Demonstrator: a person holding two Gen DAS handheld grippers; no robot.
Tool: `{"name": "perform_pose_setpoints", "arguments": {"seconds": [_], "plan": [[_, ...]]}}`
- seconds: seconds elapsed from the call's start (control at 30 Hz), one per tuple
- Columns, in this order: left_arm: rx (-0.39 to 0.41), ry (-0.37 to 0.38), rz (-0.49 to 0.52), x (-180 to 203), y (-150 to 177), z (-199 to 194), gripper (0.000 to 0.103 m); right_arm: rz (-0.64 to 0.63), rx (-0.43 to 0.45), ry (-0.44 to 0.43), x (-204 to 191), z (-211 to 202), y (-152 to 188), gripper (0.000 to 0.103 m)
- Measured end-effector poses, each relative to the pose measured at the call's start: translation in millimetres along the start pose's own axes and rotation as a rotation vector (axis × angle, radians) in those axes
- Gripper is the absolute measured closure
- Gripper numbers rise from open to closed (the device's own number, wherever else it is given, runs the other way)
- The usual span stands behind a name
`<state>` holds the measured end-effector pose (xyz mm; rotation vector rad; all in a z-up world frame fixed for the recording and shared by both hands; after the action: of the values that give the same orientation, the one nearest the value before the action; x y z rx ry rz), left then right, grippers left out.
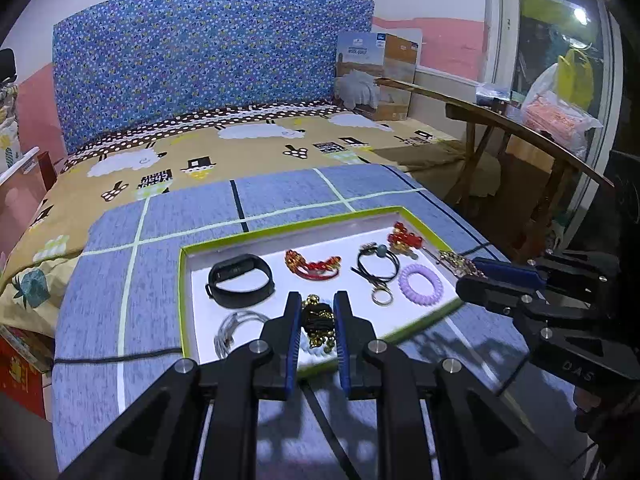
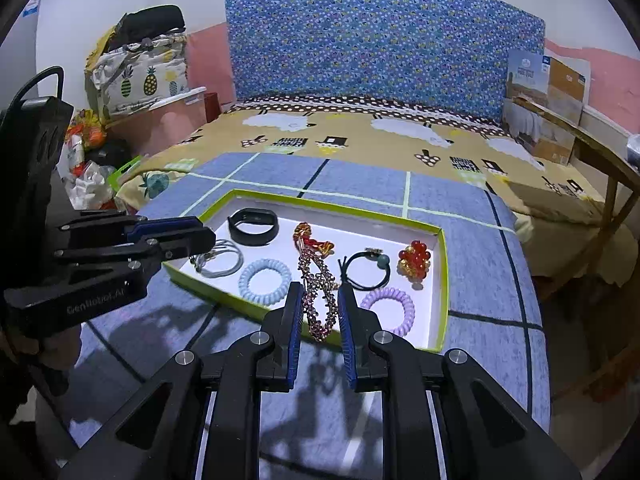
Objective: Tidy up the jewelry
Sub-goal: 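Carry the pendant and hair clip over the green box with both tools, then open both tools to release the pendant and hair clip into the box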
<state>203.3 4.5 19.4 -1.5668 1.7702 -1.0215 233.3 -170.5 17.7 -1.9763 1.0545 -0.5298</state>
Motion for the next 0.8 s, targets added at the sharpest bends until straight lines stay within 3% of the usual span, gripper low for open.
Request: {"name": "perform_pose_setpoints", "arguments": {"seconds": [0.8], "plan": [[-0.125,-0.002,0.041,-14,-7,93,0.086,0.010,-0.179,0.008,33,122,-17,0.085]]}}
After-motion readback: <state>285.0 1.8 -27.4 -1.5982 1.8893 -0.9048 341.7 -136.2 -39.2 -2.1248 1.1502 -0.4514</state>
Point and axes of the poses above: each gripper's, at about its wrist camera, not at the fingertips, and z roughly the way its jaws point, x to its right, y to its underside, the point moved 3 cm from there along z, roughly the way its jaws point, and after that the axes turned 5 degrees about x, right-handed, at the moved point
